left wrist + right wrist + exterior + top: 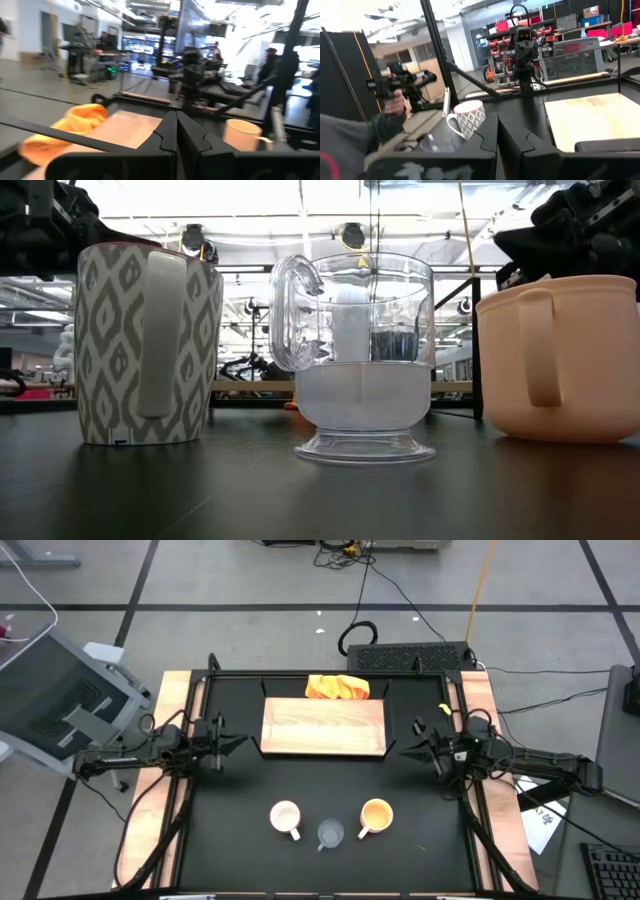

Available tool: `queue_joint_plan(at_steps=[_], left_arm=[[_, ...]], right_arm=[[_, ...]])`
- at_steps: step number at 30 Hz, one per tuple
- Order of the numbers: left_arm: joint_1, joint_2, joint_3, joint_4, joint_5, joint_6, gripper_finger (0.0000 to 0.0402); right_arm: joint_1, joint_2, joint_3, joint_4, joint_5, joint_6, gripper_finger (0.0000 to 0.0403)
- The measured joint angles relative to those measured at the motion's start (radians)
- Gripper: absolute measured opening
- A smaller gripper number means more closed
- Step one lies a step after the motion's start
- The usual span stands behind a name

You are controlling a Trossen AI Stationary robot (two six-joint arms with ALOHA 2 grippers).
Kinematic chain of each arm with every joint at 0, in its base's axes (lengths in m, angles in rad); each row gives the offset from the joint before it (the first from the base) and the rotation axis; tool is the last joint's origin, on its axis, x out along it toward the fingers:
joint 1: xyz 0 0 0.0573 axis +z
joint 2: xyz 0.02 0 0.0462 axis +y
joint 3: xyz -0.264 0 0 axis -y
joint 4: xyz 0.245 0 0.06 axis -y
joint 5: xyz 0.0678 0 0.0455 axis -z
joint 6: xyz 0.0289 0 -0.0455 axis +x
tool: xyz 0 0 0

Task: Stack small to large cups/mugs on shelf
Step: Put the grey cup on the shelf

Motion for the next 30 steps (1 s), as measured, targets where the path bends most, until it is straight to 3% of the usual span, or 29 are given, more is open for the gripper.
queue_joint_plan(at_steps=[7,15,23,30], left_arm=[[0.0,0.0,0.0,0.012,0.112,-0.031,0.0003],[0.0,0.005,0.047,0.032,0.281,0.0,0.0003],[0.0,0.027,0.198,-0.19,0.279,0.032,0.0003],[0.0,0.069,0.227,-0.21,0.249,0.033,0.0003]], right_arm=[[0.0,-0.001,0.011,0.173,-0.005,-0.058,0.0],[0.0,0.038,0.169,-0.048,-0.016,-0.207,0.0],[0.051,0.184,0.389,-0.253,0.028,-0.282,0.0],[0.139,0.327,0.504,-0.284,0.091,-0.334,0.0]])
